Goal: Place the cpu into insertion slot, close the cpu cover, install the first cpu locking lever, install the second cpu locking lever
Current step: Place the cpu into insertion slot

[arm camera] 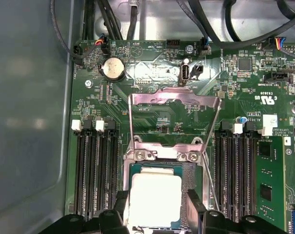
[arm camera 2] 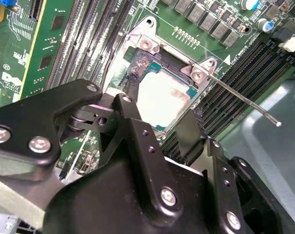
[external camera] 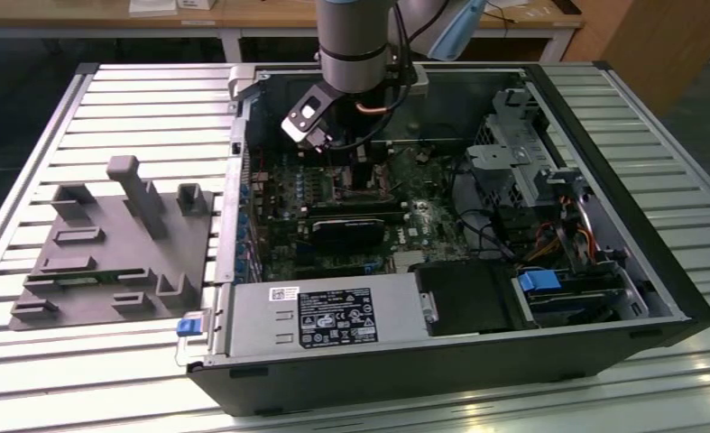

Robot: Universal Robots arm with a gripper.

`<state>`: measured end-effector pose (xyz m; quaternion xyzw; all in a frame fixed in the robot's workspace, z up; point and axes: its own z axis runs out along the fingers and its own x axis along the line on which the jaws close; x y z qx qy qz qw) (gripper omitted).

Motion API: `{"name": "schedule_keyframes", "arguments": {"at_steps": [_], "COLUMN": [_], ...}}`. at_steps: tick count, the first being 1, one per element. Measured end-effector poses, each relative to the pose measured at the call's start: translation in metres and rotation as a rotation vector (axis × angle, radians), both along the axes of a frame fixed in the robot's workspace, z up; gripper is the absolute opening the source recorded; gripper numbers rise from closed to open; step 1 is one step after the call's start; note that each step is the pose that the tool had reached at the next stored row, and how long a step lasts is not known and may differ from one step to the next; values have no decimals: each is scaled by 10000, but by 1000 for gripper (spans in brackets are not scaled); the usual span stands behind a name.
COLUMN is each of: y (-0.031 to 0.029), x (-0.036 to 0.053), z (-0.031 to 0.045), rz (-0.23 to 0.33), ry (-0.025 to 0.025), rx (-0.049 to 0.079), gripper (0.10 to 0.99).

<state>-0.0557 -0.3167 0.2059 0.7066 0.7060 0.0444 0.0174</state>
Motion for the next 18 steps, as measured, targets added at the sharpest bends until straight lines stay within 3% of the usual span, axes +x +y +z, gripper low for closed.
{"name": "schedule_keyframes", "arguments": {"at_steps": [5,6,18], "y": [0,0,0], "x": [0,0,0], "z": [0,-1,-96], "rz": [-1,-1,-1], "ry": [0,0,-1], "rx": [-2,-6,-31], "gripper": [592,651,651]}}
